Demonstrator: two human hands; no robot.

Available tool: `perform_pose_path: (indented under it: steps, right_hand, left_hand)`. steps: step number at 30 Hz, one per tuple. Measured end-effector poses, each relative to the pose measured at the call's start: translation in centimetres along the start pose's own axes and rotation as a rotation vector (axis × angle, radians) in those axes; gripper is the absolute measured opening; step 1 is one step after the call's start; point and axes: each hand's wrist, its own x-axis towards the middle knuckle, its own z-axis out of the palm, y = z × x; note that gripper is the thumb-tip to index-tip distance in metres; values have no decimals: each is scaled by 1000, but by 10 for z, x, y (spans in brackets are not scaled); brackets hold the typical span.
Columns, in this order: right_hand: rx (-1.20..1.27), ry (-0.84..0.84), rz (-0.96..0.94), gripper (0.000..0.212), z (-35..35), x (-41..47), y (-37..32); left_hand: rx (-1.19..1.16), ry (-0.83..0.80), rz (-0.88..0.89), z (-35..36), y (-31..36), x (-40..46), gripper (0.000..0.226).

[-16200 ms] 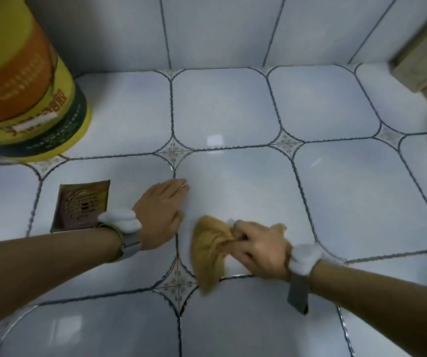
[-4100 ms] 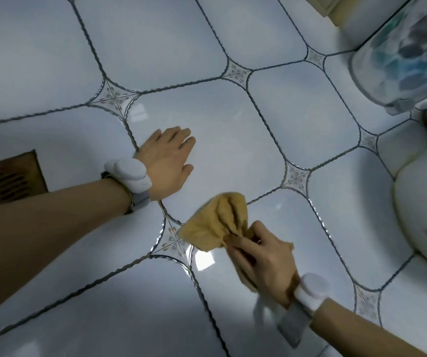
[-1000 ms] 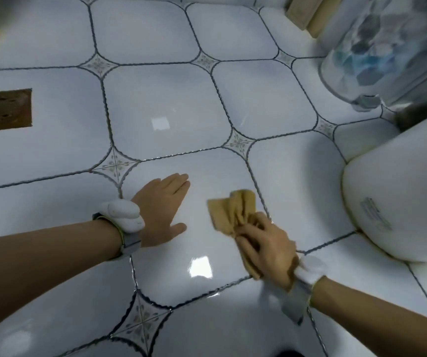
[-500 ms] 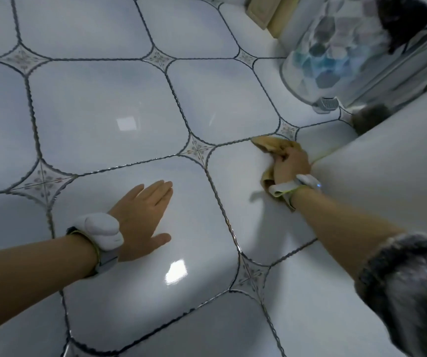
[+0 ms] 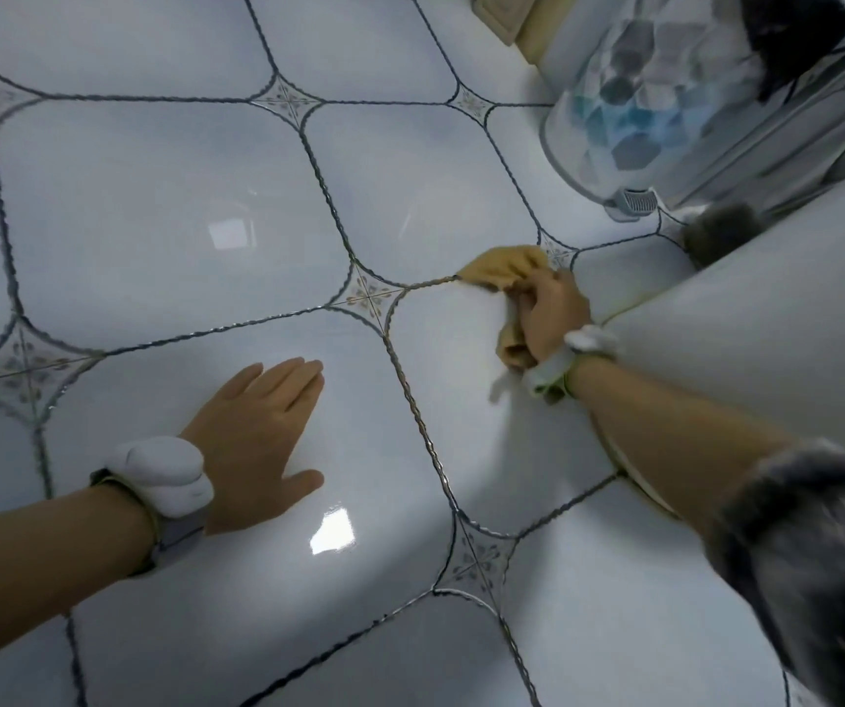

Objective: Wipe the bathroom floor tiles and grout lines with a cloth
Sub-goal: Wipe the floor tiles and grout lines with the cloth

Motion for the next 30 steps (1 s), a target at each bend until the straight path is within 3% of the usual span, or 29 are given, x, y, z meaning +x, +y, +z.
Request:
perform_pose_path:
  steps: [2, 5, 9, 15, 19, 23, 25, 28, 30]
  right_hand:
    - [-79, -65, 102, 27, 5, 20, 9]
    - [-252, -128, -35, 18, -5, -6, 14]
    - [-341, -241, -64, 18, -33, -77, 24]
    - [-240, -396, -146, 15, -68, -188, 32]
    - [-283, -262, -63, 23, -53, -138, 28]
    - [-203, -179, 93, 20, -35, -79, -17]
    - [-88, -174, -15, 17, -32, -87, -54]
    - [61, -237, -411, 12, -36, -162, -104]
    - [167, -381, -710, 11, -42, -230, -137]
  left_hand:
    - [37, -12, -2, -2, -2, 0, 95]
    - [74, -46, 6, -5, -2, 1, 95]
    - [120, -67, 7, -4, 1, 1, 94]
    - [138, -83, 16, -4, 0, 2, 94]
    - [128, -98, 19, -12, 3, 4, 94]
    - [64, -152, 2, -26, -1, -3, 95]
    - [11, -86, -27, -35, -13, -18, 94]
    - [-44, -14, -73, -42, -41, -57, 93]
    - [-40, -53, -133, -40, -68, -105, 96]
